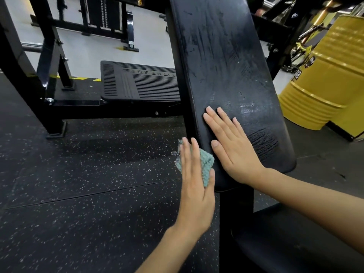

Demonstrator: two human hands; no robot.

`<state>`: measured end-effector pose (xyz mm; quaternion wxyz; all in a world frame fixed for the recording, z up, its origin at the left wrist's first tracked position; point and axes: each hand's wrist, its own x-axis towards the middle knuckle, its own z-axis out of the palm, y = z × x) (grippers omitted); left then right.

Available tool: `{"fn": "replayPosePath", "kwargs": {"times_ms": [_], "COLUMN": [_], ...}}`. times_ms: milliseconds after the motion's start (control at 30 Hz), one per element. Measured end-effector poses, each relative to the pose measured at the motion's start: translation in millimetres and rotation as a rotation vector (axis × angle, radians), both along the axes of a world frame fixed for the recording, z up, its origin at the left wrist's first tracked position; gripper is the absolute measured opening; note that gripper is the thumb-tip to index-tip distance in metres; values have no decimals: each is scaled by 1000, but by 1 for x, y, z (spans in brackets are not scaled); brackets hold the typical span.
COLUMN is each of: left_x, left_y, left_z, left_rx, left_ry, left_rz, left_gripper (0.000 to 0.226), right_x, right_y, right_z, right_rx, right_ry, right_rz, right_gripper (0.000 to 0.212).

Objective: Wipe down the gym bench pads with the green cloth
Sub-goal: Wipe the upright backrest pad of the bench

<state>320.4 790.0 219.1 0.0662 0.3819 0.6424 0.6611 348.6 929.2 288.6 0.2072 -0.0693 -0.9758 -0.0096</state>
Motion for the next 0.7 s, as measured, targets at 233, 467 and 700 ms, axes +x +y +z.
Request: {"fn": "replayPosePath", "kwargs": {"times_ms": [233, 467, 700], "left_x": [31, 45, 40], "left_y": [-26, -41, -51], "left_z": [-5, 6, 28], "left_rx": [-93, -162, -129], "left_ry": [-50, -140, -202], "left_rz": [-59, -114, -70], "left_gripper": [63, 59, 56], "right_x": [2, 6, 13], "right_y": [-1, -7, -9], "right_z": [4, 16, 39], "right_rx": [-4, -19, -61], "right_ry": [-59, -140, -215], "right_rz": [-13, -30, 1], "right_gripper": [56, 58, 61]}}
